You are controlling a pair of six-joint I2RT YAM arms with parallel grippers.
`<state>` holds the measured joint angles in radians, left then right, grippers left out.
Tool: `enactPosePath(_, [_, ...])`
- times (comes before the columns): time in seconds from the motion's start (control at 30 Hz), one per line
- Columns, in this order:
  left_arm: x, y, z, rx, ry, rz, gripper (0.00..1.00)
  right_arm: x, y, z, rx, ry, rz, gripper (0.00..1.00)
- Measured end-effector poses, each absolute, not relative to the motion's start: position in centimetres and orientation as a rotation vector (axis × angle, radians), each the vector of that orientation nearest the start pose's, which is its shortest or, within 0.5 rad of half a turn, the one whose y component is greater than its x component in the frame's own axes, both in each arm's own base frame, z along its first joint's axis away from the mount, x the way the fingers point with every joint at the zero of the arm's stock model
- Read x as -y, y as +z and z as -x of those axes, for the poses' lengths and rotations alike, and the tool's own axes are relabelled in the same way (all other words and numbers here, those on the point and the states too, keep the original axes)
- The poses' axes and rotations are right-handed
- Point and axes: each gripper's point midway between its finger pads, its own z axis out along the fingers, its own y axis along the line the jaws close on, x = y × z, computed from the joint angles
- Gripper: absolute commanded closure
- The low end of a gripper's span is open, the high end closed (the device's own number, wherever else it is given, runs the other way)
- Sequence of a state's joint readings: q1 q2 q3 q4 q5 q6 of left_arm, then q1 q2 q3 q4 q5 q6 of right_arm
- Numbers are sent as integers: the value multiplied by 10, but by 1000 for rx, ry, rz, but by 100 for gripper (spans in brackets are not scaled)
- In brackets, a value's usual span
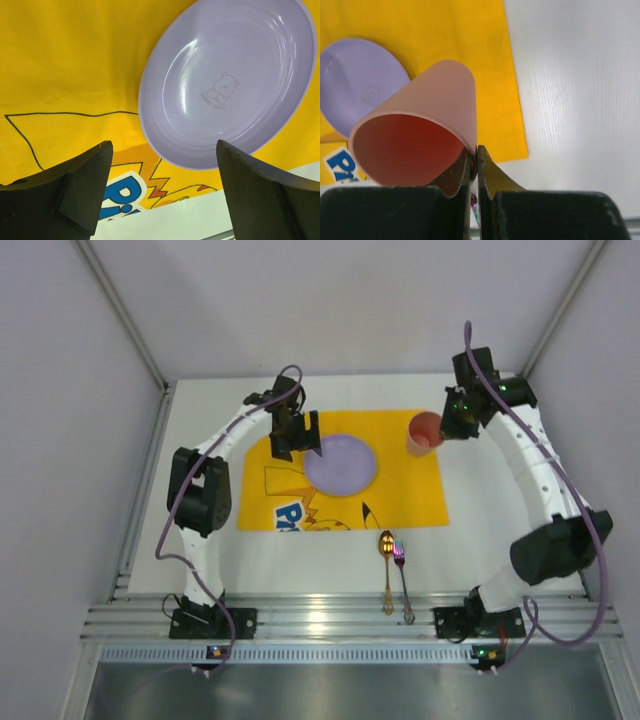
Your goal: Set the dinner table for one person
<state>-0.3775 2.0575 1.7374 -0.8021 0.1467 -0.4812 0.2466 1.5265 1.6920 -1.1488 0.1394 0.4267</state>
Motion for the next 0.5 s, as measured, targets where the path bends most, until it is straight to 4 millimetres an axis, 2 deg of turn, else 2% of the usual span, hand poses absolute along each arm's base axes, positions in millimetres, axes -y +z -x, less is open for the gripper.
enactPosePath(0.13, [213,104,-413,-2739,-444,37,12,-87,219,-408,-2551,38,-278,100])
enactPosePath(0.27, [213,109,-400,-2746,-461,0,12,-94,171,-466,-2598,9,-292,100])
enactPosePath(0.33, [211,110,-393,-2752,-465,-8,13,-94,155,-488,-2600,12,-313,100])
enactPosePath(0.43, [208,112,-383,-2759,-462,-12,13,-91,136,-509,-2608,23,-351,100])
enactPosePath(0.47, [206,112,-379,-2762,-462,-12,13,-89,135,-513,-2605,38,-366,96])
enactPosePath(0.5, [205,112,-375,-2765,-462,-12,13,-88,136,-515,-2601,45,-374,87])
